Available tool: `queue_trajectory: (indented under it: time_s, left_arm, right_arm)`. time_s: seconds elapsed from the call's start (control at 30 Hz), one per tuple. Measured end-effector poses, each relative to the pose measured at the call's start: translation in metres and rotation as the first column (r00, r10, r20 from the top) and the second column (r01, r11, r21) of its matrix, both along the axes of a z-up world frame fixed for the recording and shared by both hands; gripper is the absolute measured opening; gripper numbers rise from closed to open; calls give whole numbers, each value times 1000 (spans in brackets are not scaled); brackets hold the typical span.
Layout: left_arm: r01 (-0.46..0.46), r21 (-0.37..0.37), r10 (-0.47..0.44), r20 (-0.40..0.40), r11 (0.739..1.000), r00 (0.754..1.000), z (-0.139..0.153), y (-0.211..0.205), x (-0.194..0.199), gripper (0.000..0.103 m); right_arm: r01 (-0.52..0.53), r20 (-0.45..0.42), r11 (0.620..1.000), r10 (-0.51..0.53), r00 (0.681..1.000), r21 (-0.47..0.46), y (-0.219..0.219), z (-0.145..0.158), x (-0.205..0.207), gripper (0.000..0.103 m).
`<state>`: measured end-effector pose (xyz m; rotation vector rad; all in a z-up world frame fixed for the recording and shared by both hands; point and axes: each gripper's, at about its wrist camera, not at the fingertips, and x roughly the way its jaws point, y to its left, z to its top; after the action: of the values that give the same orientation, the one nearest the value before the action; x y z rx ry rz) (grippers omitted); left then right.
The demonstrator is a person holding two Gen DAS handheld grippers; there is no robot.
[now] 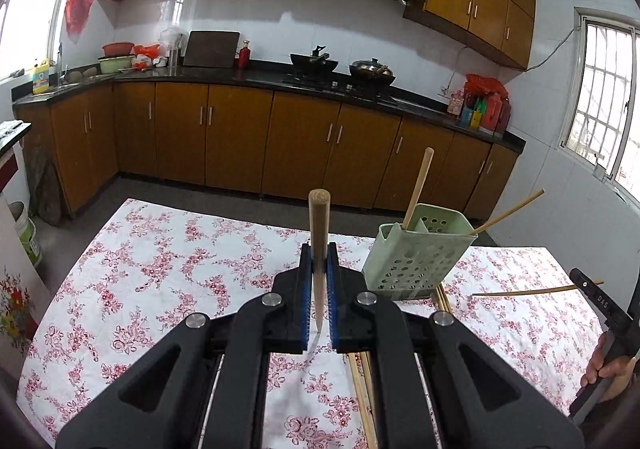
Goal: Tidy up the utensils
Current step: 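Raise the right tool's chopstick upright above the holder while the left tool carries its chopstick there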
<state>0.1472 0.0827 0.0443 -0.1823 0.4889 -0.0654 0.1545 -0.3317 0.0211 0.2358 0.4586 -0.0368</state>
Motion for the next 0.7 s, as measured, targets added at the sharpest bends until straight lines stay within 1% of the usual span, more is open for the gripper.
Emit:
queue_trajectory:
  time_s: [0.13,0.27,0.4,0.5,0.6,0.7]
  left_arm:
    - [6,4,-6,11,1000,1000,5,-1,-2,7]
    - [28,5,-28,21,1000,999,14,-3,-4,7]
    - [71,1,-71,34,997,997,29,-10,-10,7]
    - [108,0,-108,58,994,992,45,-18,-16,7]
    - [138,-1,-138,98,990,986,63,-27,-21,7]
    - [155,12,-155,149,988,977,84,-38,-22,7]
  right_arm:
    - [-6,19,1000,6,1000,4,-1,10,-1,8]
    - [-47,19,999,46,999,23,0,29,-4,8]
    - [-147,32,986,144,989,77,3,62,-10,8]
    - [-212,61,974,208,976,79,10,90,-19,8]
    - [-271,89,958,263,961,93,15,114,-25,8]
    - [-308,115,945,295,948,110,22,130,-25,8]
